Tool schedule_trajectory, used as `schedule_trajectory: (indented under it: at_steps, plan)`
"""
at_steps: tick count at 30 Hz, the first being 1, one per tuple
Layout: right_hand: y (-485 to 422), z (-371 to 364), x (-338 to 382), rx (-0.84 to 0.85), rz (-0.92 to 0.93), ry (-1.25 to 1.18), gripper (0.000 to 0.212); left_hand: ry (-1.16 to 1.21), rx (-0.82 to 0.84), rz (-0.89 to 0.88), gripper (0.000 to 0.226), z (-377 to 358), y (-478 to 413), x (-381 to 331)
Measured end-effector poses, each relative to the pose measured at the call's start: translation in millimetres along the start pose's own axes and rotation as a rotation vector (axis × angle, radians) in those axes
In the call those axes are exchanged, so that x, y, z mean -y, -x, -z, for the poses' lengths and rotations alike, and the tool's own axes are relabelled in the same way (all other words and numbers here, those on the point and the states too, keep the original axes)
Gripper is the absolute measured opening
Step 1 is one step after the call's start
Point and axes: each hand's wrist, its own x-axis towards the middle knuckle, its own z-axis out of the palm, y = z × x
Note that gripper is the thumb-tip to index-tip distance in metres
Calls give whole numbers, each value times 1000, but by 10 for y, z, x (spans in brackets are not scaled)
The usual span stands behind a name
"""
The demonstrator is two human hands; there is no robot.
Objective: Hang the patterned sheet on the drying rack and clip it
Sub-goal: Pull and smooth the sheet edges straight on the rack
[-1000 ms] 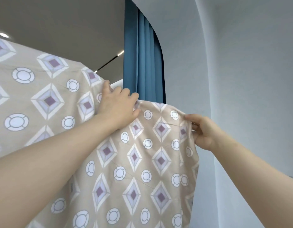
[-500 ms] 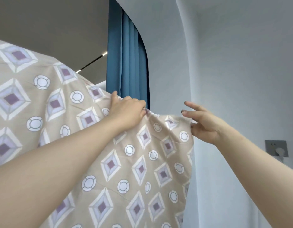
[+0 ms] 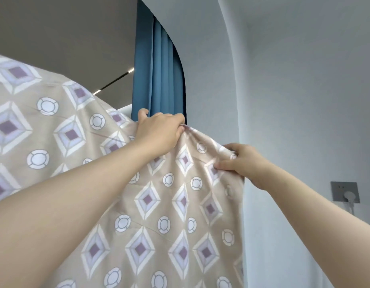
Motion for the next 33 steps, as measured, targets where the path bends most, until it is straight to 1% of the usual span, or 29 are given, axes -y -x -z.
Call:
schedule_trajectory:
  at_steps: [1, 2, 3, 5, 6, 7, 8, 9, 10, 11, 12, 15, 17, 19, 21, 23, 24, 25, 26, 28, 29, 30, 32, 33]
  plan:
    - [-9, 2, 26, -60, 11, 37, 18, -18, 10, -11, 20, 3, 2, 7]
    - [-34, 22, 40, -128, 33, 28, 12, -36, 18, -23, 22, 6, 5, 15]
    - [-67, 54, 44, -190, 57, -12, 12, -47, 21, -32, 22, 8, 5, 19]
    - [-97, 118, 43, -243, 67, -221, 15, -36, 11, -41, 19, 5, 2, 31]
    - [-93, 139, 36, -212, 42, -359, 13, -17, -3, -38, 18, 3, -5, 35]
    - [-75, 150, 34, -135, -10, -483, 11, 9, -18, -28, 19, 4, -15, 36]
    - [-49, 154, 26, -32, -79, -575, 16, 38, -31, -12, 19, 7, -26, 36]
    - [-18, 150, 5, 76, -158, -656, 27, 61, -41, 4, 20, 9, -37, 36]
    - [-14, 149, -42, 132, -222, -719, 38, 71, -48, 13, 19, 9, -46, 35]
    - [-13, 152, -83, 137, -256, -768, 42, 70, -50, 16, 19, 8, -48, 32]
    - [-22, 152, -135, 108, -266, -792, 41, 63, -46, 14, 18, 6, -48, 32]
    - [-22, 160, -230, 21, -271, -943, 27, 46, -30, 13, 19, 1, -49, 35]
    - [-26, 185, -266, 17, -232, -1043, 33, 46, -20, 21, 20, -7, -51, 30]
    - [-7, 193, -243, 65, -153, -960, 27, 44, -18, 27, 20, -17, -55, 20]
    - [19, 146, -209, 57, -97, -773, 23, 38, -20, 25, 20, -26, -53, 7]
    - [19, 88, -203, 13, -112, -528, 17, 35, -20, 21, 19, -26, -48, -1]
    - [20, 76, -184, -23, -111, -401, 14, 34, -18, 19, 19, -23, -44, -1]
    - [9, 82, -160, -84, -91, -325, 11, 32, -17, 15, 18, -18, -37, 2]
    - [-2, 106, -123, -165, -41, -299, 10, 28, -20, 10, 18, -12, -33, 3]
    - [-22, 175, -16, -311, 63, -356, 20, 13, -38, -4, 19, 6, -32, 1]
    - [-29, 201, 40, -327, 85, -408, 25, 2, -44, -13, 20, 14, -32, -5]
    - [-34, 210, 84, -301, 88, -448, 27, -10, -49, -22, 22, 18, -37, -15]
    - [-13, 201, 148, -242, 56, -430, 25, -16, -62, -28, 24, 22, -46, -32]
    - [-3, 205, 176, -268, 48, -405, 24, -2, -73, -19, 24, 28, -46, -38]
